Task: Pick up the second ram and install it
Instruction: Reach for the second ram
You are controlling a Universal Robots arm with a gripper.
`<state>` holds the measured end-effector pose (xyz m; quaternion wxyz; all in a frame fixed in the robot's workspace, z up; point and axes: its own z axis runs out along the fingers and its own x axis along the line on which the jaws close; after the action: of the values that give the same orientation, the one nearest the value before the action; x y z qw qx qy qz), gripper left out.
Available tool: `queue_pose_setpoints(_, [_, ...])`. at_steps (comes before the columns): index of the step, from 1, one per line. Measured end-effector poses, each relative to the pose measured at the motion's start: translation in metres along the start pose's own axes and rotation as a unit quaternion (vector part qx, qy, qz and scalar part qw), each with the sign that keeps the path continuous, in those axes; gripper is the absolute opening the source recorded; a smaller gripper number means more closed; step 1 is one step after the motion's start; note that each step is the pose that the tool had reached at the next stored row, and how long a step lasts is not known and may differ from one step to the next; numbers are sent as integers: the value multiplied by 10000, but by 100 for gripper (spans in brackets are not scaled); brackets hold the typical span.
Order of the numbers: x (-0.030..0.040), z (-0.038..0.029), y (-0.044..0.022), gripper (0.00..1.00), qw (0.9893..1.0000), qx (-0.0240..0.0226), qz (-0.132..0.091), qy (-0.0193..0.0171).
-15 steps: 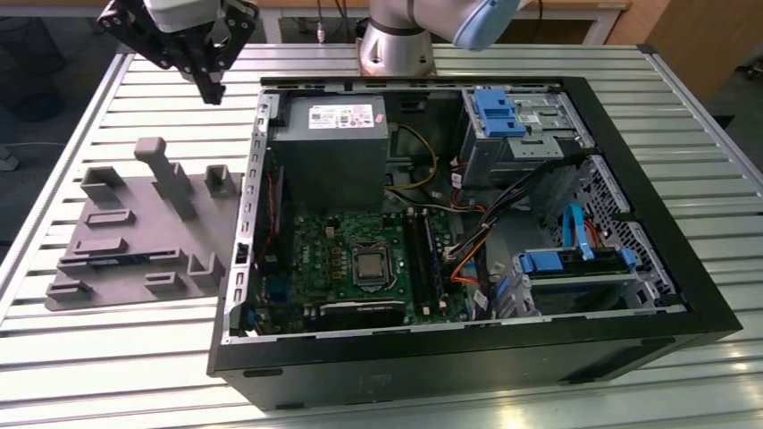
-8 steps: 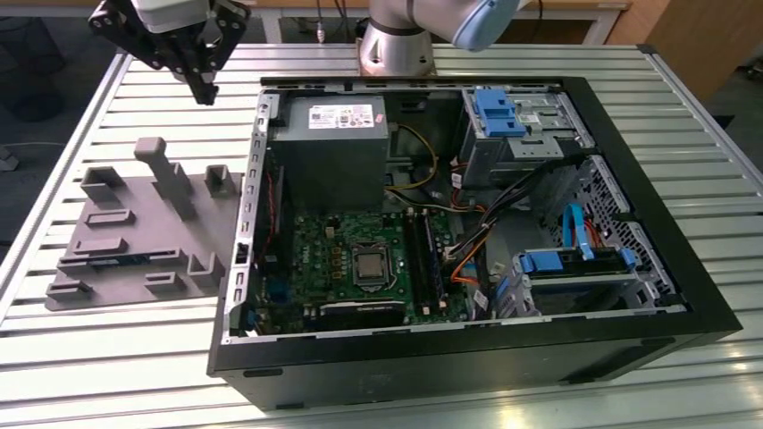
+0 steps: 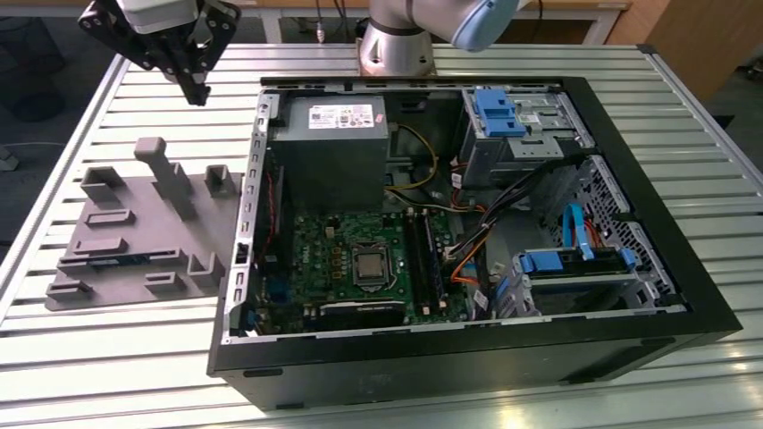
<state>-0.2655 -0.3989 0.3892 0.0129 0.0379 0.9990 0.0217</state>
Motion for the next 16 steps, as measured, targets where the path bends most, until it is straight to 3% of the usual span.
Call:
queue_pose_setpoints(9, [86, 3, -7, 11, 10000, 0, 0, 1])
queue_pose_setpoints(16, [107, 2, -8, 11, 10000, 0, 1, 1])
